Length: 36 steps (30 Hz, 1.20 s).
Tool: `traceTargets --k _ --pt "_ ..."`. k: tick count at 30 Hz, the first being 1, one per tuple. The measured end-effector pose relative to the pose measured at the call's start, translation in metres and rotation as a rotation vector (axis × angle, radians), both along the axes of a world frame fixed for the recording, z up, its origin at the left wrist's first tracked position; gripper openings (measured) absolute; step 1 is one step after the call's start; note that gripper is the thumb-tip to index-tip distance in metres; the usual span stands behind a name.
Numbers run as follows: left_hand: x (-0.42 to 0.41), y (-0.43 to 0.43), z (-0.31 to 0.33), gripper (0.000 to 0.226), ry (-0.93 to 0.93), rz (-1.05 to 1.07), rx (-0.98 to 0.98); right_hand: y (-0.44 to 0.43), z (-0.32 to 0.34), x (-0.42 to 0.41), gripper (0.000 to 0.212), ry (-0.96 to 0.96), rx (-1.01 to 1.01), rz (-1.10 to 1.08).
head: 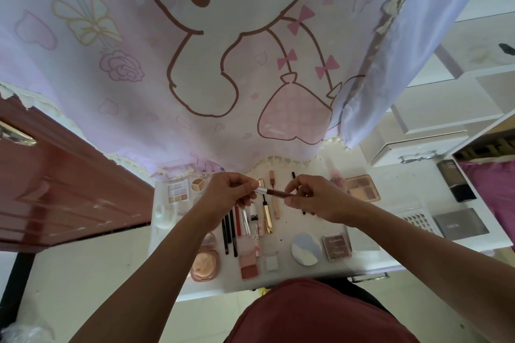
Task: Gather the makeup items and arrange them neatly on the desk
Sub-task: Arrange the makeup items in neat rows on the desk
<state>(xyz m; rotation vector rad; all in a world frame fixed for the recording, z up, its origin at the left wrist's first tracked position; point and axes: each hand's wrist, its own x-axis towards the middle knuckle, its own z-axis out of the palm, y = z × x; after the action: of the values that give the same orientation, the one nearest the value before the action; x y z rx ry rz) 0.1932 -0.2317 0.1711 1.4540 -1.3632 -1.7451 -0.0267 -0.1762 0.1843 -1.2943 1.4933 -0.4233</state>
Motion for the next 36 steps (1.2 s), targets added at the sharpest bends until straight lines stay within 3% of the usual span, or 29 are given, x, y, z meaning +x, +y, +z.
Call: traceTargets --k 5,9,13,16,20,27,31,36 --pt "0.000 0.000 -0.001 0.011 -0.005 -0.003 0.006 0.001 0.001 -0.002 0.027 0.095 0.003 0.044" --pt "-0.001 0.001 -0.002 0.012 -0.008 -0.006 0.008 0.001 -0.005 -0.003 0.010 0.042 -0.023 0.040" --pt "-0.003 0.000 -0.002 0.011 -0.015 -0.009 0.006 0.001 -0.012 -0.005 0.011 -0.045 -0.003 -0.012" --pt "-0.003 0.000 -0.003 0.013 -0.010 -0.011 0.012 0.001 -0.014 -0.006 0.023 -0.055 0.029 -0.001" --pt "-0.005 0.000 -0.004 0.013 -0.006 -0.017 0.027 0.002 -0.017 -0.008 0.008 -0.025 -0.010 0.006" --pt "-0.006 -0.003 -0.006 0.013 -0.007 -0.027 0.029 0.000 -0.019 -0.008 0.025 -0.062 0.030 0.000" --pt "-0.007 -0.005 -0.009 0.013 -0.016 -0.036 0.027 -0.003 -0.021 -0.009 0.009 -0.043 0.006 0.010" --pt "-0.007 -0.009 -0.011 0.013 -0.016 -0.040 0.029 -0.005 -0.024 -0.009 0.013 -0.088 0.019 -0.005"
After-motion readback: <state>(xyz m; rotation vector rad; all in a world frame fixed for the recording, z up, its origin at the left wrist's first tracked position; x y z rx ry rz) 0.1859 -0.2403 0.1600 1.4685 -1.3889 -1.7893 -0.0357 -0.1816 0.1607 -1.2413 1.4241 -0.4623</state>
